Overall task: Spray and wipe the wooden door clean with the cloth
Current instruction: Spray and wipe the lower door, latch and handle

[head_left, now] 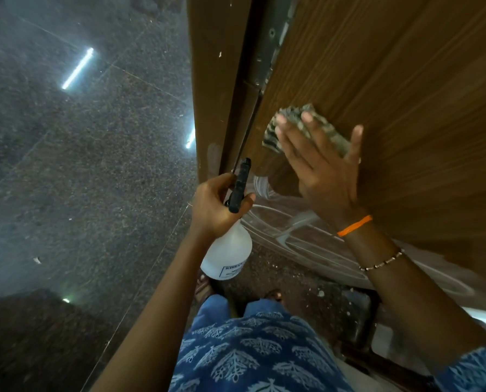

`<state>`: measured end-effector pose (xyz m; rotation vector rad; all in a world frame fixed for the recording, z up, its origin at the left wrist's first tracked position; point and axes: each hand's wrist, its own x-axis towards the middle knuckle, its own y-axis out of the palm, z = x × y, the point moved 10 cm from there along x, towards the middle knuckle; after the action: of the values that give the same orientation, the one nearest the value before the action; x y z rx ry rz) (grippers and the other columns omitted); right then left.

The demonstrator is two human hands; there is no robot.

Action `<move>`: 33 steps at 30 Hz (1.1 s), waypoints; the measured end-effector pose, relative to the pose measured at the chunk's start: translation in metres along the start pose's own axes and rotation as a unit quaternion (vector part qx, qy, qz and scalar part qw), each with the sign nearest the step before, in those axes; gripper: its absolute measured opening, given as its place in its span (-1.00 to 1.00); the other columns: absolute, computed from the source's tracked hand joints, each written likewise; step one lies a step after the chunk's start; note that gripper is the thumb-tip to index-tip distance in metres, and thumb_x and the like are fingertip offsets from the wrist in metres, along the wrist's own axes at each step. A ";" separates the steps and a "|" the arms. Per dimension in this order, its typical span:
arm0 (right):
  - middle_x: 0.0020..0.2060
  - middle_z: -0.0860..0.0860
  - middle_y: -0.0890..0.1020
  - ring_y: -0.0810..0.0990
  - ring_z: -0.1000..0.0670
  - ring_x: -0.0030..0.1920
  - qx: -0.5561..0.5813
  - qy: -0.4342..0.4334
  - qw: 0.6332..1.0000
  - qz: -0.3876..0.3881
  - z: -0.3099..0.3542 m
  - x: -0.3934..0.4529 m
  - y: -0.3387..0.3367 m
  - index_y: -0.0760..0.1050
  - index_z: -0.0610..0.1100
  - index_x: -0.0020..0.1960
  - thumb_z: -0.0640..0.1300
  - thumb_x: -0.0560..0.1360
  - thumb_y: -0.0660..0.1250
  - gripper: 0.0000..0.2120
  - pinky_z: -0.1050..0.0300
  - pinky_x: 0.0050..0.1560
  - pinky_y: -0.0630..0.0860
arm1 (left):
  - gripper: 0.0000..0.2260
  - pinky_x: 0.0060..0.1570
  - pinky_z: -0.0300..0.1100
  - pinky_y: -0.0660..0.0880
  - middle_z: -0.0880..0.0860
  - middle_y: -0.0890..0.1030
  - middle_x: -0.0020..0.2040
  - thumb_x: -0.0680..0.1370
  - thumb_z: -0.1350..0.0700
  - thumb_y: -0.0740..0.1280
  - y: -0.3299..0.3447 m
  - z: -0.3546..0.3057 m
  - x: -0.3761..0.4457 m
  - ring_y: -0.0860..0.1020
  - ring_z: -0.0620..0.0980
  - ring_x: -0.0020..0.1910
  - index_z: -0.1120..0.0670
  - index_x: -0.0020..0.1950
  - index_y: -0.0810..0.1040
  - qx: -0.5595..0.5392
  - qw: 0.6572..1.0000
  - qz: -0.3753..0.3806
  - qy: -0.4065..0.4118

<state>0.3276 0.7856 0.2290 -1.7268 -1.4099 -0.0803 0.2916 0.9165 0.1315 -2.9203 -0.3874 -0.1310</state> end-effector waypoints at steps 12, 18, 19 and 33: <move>0.49 -0.08 0.20 0.21 -0.05 0.47 0.064 -0.203 0.969 0.128 0.130 -0.060 0.096 0.21 -0.18 0.49 -0.11 0.67 -0.11 -0.57 -0.11 0.44 0.05 | -0.70 -0.42 0.17 0.41 0.17 0.52 -0.36 0.40 -0.07 0.39 0.005 0.058 -0.018 0.44 0.25 -0.43 0.18 -0.23 0.53 0.006 0.999 -0.009 -0.048; 0.49 0.00 0.28 0.23 -0.03 0.49 0.021 -0.279 0.942 0.185 0.137 -0.077 0.104 0.37 -0.02 0.43 0.09 0.52 0.31 -0.49 -0.14 0.42 0.01 | -0.78 -0.44 0.17 0.39 0.08 0.49 -0.39 0.38 -0.09 0.39 0.008 0.060 -0.026 0.42 0.20 -0.45 0.06 -0.24 0.51 0.029 0.998 0.011 -0.055; 0.51 0.04 0.22 0.16 -0.01 0.50 0.010 -0.241 0.955 0.171 0.121 -0.069 0.094 0.24 -0.04 0.50 0.10 0.56 0.21 -0.45 -0.15 0.40 -0.01 | -0.79 -0.44 0.17 0.39 0.06 0.48 -0.40 0.38 -0.09 0.39 0.009 0.057 -0.026 0.42 0.19 -0.46 0.04 -0.25 0.51 0.028 0.998 0.013 -0.050; 0.45 0.05 0.35 0.33 0.02 0.44 0.024 -0.180 0.978 0.107 0.086 -0.077 0.076 0.30 -0.11 0.47 -0.23 0.67 -0.30 -0.47 -0.12 0.37 0.14 | -0.66 -0.42 0.14 0.42 0.14 0.52 -0.38 0.39 -0.11 0.38 0.040 0.064 -0.036 0.45 0.14 -0.45 0.19 -0.22 0.53 0.029 0.998 0.033 -0.036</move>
<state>0.3227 0.7850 0.0906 -1.9072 -1.4521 0.3999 0.2720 0.8823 0.0578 -2.8827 -0.3007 -0.0042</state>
